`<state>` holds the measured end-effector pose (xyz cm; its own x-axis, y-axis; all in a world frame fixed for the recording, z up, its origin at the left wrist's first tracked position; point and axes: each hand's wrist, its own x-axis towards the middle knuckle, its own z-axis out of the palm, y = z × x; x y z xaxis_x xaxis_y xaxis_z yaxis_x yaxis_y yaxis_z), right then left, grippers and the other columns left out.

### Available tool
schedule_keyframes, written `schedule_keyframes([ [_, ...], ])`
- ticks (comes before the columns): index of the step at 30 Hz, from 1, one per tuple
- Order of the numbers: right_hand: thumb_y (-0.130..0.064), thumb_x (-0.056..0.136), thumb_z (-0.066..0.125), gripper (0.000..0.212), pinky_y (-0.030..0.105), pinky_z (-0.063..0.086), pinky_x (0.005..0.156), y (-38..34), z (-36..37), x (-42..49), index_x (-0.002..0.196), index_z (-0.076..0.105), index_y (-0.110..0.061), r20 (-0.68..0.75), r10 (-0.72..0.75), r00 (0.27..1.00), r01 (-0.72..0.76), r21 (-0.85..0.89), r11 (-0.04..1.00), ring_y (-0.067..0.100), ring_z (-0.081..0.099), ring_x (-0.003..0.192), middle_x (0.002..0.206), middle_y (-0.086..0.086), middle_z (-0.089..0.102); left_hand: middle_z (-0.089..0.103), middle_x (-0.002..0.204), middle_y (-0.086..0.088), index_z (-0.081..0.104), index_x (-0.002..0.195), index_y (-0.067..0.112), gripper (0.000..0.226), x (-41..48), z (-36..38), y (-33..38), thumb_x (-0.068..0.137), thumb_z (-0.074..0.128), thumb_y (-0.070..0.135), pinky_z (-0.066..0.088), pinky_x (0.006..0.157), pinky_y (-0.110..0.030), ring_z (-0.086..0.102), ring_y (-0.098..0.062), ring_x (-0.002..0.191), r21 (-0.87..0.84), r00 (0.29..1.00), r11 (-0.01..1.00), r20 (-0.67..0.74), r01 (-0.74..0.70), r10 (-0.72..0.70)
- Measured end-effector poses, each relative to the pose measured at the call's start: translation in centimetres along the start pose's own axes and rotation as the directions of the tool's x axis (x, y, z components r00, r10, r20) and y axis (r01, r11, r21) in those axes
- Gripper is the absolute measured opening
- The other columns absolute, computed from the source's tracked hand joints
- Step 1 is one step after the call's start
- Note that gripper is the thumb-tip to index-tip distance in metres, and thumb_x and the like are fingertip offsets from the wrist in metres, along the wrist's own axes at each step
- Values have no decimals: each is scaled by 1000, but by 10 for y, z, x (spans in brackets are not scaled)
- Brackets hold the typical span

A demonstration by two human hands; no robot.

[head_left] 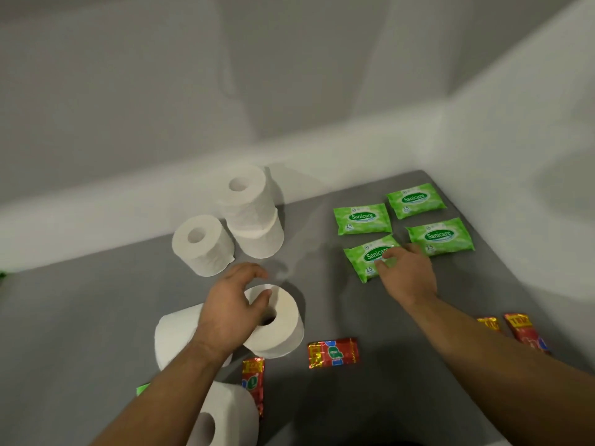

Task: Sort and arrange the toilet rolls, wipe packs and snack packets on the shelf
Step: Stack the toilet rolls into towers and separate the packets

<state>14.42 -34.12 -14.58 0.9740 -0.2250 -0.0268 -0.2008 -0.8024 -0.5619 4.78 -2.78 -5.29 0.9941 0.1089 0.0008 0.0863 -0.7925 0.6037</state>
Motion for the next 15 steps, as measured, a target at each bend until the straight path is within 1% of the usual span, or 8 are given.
schedule_keyframes([
  [1, -36, 82, 75, 27, 33, 49, 95, -10, 2, -12, 105, 75, -20, -8, -82, 997, 82, 69, 994, 27, 60, 111, 124, 5, 58, 63, 124, 19, 66, 111, 38, 25, -2, -3, -4, 90, 75, 30, 49, 96, -26, 60, -10, 109, -13, 1000, 1000, 0, 4, -4],
  [3, -40, 81, 78, 29, 27, 47, 94, -33, 7, -42, 106, 71, -27, 63, -245, 968, 231, 171, 958, 16, 59, 110, 120, -4, 58, 63, 124, 19, 66, 112, 36, 21, -7, -8, -13, 92, 72, 29, 48, 93, -22, 59, -9, 108, -35, 1000, 999, 1, 26, -26],
  [5, -53, 80, 74, 39, 25, 46, 98, -58, 11, -74, 115, 63, -39, 196, -353, 915, 302, 248, 921, 6, 52, 118, 128, -15, 49, 63, 124, 18, 67, 112, 34, 20, -11, -14, -22, 93, 72, 28, 45, 89, -14, 59, -9, 108, -59, 999, 997, 11, 51, -51],
  [7, -59, 77, 75, 52, 25, 41, 105, -79, 16, -102, 124, 57, -45, 285, -428, 858, 346, 294, 891, 1, 42, 129, 141, -23, 38, 63, 120, 18, 68, 110, 33, 19, -15, -21, -32, 93, 74, 26, 40, 84, -7, 59, -8, 106, -80, 998, 995, 19, 63, -61],
  [10, -57, 72, 80, 68, 29, 33, 115, -105, 28, -133, 131, 49, -48, 359, -514, 779, 422, 307, 853, 4, 28, 142, 156, -23, 22, 67, 113, 18, 69, 103, 34, 19, -19, -31, -51, 90, 76, 21, 48, 91, -17, 62, -8, 105, -126, 999, 991, -23, 35, -38],
  [12, -55, 70, 82, 72, 30, 31, 117, -116, 38, -146, 131, 45, -53, 390, -548, 740, 467, 290, 836, 6, 22, 144, 162, -19, 11, 68, 111, 18, 71, 102, 33, 19, -21, -37, -63, 90, 77, 19, 49, 94, -20, 63, -6, 106, -173, 999, 984, -37, 28, -35],
  [13, -55, 69, 83, 73, 32, 31, 117, -119, 43, -150, 130, 44, -55, 397, -548, 736, 471, 281, 836, 8, 22, 145, 163, -18, 7, 68, 111, 18, 71, 102, 33, 20, -22, -41, -67, 90, 77, 19, 48, 94, -18, 62, -4, 107, -194, 999, 980, -30, 36, -43],
  [15, -55, 69, 83, 69, 36, 35, 117, -121, 55, -153, 126, 45, -52, 395, -509, 764, 443, 251, 861, 14, 24, 147, 165, -16, 3, 67, 112, 19, 70, 104, 35, 21, -23, -48, -75, 91, 76, 19, 46, 93, -15, 61, -1, 109, -212, 999, 976, -15, 37, -41],
])
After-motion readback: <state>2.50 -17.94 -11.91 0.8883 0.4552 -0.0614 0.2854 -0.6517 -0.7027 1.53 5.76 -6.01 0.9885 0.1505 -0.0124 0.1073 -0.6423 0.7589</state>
